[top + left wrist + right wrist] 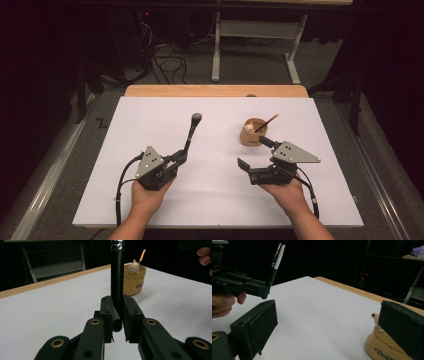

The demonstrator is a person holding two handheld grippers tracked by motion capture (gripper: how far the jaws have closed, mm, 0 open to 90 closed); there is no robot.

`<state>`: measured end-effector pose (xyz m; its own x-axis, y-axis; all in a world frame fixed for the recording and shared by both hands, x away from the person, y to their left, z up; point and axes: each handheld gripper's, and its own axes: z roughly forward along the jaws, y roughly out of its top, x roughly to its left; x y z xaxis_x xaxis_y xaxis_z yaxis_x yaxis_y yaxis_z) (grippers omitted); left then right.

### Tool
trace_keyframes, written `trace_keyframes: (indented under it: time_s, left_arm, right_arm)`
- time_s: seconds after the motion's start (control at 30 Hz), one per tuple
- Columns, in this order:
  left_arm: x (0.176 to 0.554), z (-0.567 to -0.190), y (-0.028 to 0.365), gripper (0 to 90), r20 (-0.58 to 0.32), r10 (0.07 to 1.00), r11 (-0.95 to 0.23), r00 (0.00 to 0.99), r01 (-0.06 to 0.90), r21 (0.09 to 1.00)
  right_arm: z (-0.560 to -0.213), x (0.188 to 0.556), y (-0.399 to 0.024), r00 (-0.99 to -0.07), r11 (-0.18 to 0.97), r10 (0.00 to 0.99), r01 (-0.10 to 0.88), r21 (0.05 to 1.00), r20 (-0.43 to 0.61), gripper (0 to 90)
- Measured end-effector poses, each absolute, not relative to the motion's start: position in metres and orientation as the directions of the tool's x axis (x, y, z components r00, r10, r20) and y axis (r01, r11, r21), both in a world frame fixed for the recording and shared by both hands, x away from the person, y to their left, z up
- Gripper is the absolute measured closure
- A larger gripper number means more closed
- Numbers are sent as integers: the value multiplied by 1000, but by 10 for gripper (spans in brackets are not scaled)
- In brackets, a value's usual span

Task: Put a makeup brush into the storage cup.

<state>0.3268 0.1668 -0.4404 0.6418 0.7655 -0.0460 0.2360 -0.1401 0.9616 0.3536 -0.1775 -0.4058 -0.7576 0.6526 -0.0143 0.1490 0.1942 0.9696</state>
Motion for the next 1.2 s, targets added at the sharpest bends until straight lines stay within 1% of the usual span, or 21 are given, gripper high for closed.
trace_keyframes:
  time_s: [0.27, 0.57, 0.83, 1.03, 1.2]
  left_arm:
    - [328, -445, 147, 796, -49, 734, -139, 677, 220, 965]
    - [324, -454, 131, 795, -47, 694, -151, 719, 208, 966]
    - [321, -459, 124, 795, -55, 677, -153, 734, 213, 965]
    - [320, -461, 121, 795, -58, 669, -153, 741, 213, 965]
    - [318, -463, 119, 795, -63, 664, -159, 745, 223, 962]
  right_arm:
    - [-408, 356, -167, -768, 190, 640, 142, 971, -14, 29]
    - [-415, 357, -156, -787, 185, 617, 160, 970, 12, 32]
    - [-420, 352, -156, -800, 149, 597, 188, 971, 63, 67]
    - [-423, 349, -154, -808, 153, 585, 199, 968, 74, 91]
    - [-425, 347, -154, -807, 134, 584, 209, 969, 93, 117]
